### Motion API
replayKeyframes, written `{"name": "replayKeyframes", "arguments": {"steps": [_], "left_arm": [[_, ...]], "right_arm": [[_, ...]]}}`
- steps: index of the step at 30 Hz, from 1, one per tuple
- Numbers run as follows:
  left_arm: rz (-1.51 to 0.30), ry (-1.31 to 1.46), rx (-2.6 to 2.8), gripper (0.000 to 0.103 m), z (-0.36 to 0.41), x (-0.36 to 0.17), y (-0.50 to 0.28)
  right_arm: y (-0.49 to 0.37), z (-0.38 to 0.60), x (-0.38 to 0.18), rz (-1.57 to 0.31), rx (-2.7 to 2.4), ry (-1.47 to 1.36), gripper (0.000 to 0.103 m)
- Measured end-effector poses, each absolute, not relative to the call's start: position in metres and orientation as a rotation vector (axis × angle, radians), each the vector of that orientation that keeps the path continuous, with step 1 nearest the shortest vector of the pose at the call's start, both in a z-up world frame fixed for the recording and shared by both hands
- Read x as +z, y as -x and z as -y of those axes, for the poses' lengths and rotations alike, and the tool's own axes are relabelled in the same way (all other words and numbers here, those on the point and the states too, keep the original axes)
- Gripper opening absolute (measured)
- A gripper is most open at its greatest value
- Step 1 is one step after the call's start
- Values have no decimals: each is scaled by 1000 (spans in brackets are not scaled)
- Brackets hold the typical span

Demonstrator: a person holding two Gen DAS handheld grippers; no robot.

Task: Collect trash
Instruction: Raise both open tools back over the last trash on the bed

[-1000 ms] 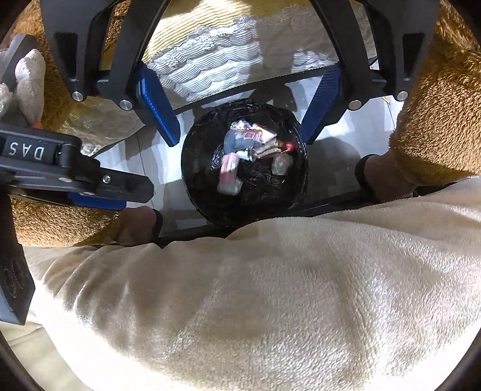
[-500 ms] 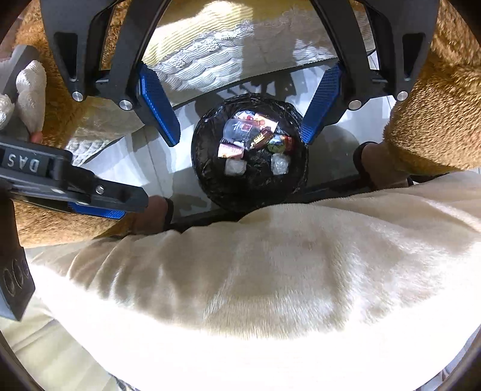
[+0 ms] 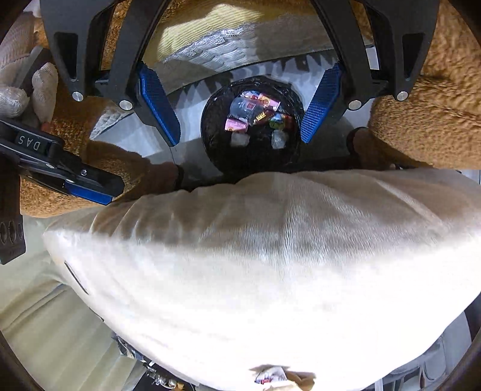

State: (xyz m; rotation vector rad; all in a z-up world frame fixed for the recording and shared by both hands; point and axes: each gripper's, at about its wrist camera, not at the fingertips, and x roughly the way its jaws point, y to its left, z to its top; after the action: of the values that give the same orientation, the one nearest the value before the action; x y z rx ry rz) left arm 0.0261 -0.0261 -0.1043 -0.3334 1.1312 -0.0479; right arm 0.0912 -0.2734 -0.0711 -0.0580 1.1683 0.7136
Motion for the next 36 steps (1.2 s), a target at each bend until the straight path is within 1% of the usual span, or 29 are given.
{"name": "replayKeyframes", "arguments": {"steps": [10,22,26,30,34,36], "left_arm": [[-1025,285,-32,81,12,-60,-32],[-961,272,-6,81,-26,-17,-76],[-936,258,6,81,-39,-6,-98],[-933,257,15,81,-52,-6,-121],[-935,265,30,81,-66,-10,-143],[-941,246,26,81,-68,-11,-153]], "right_arm": [[-112,263,-39,-1090,805,76,58],[-158,224,-7,-919,848,135,58],[-182,212,-4,-911,861,123,58],[-209,195,-3,-920,880,115,58],[-236,180,-7,-958,894,86,58],[-250,178,-10,-1005,932,13,58]]}}
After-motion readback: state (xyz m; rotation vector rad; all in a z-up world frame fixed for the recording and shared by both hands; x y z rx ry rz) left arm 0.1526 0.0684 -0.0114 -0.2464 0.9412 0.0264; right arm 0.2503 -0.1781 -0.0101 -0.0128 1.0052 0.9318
